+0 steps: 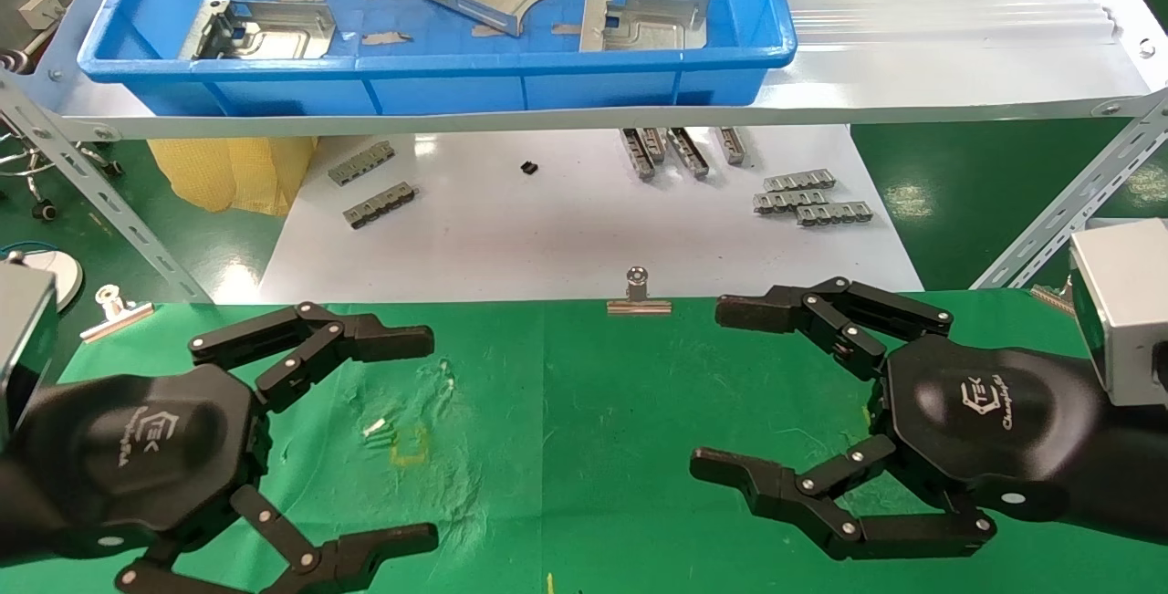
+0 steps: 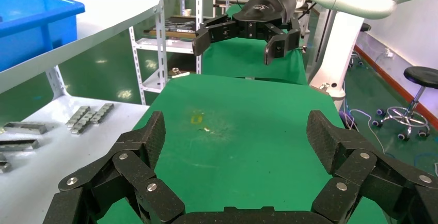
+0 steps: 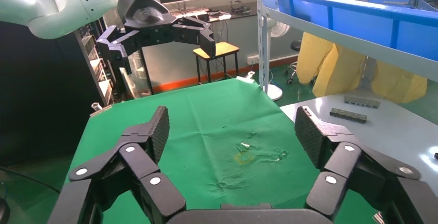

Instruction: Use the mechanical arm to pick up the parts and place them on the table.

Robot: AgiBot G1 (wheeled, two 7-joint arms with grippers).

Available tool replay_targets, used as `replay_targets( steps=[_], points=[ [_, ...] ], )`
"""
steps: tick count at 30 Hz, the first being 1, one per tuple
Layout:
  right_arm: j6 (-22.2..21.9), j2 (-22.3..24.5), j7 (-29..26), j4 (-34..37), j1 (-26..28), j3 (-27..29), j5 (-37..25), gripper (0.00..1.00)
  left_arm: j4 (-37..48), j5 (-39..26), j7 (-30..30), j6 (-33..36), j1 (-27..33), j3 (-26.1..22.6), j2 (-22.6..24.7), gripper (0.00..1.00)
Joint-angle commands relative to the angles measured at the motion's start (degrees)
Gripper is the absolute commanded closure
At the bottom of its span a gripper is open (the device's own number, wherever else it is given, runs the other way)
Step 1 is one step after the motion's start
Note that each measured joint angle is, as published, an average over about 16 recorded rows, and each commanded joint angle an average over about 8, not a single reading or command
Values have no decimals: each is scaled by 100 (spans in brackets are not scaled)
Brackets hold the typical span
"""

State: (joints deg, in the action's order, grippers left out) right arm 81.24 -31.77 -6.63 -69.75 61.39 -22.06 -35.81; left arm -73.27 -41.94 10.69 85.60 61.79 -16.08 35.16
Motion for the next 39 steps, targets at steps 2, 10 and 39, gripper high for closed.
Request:
replay_targets(
  steps=[2,10,39],
  points=[
    [0,0,0,0,0,0,0,100,0,0,0,0,0,0,0,0],
    [0,0,0,0,0,0,0,100,0,0,0,0,0,0,0,0],
    [0,0,0,0,0,0,0,100,-5,-1,-2,-1,3,3,-2,0]
  ],
)
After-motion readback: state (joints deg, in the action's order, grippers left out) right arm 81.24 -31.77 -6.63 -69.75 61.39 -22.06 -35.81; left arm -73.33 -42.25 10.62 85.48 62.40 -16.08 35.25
